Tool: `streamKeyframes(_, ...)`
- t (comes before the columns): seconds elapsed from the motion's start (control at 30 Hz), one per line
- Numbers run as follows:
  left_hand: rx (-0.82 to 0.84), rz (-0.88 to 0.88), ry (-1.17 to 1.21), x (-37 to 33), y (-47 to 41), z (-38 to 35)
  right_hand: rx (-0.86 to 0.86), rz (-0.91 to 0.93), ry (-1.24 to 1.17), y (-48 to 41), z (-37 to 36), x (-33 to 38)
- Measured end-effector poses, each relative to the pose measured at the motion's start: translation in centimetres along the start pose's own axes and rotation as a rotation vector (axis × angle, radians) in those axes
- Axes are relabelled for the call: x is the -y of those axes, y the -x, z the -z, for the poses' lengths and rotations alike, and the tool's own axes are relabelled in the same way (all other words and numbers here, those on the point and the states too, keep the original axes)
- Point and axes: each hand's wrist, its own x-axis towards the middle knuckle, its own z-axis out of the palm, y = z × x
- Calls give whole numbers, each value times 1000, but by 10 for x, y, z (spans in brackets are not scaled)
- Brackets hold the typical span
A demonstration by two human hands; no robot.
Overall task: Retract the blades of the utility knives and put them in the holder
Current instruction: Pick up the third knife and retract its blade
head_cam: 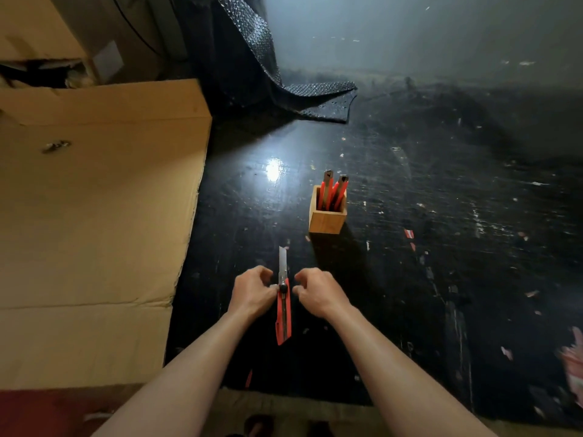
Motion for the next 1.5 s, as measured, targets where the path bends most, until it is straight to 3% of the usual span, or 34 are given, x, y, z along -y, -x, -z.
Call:
streamKeyframes(0.13,33,112,29,22,13,-18,196,-76,-95,11,-28,-7)
streamKeyframes(0.47,39,148,363,12,22,-18,-11,-40,-447,31,-30,-3)
streamKeyframes(0.67,4,-98,497,-46,17,27,-207,157,-579,38,28,21)
streamKeyframes(0.87,180,-270,686,-121,21,87,-237,355,-719,55,116,53)
streamKeyframes(1.0,190,-392,778,-168,36,118,-282,469,-755,76,167,76)
streamKeyframes(1.13,144,-534,781,-206,52,140,-395,527,-726,85,202,91)
streamKeyframes(1.3,71,-657,739,-239,65,153,-656,617,-543,94,237,109)
streamKeyframes(1.5,65,-718,724,-260,71,160,-784,683,-361,107,268,121)
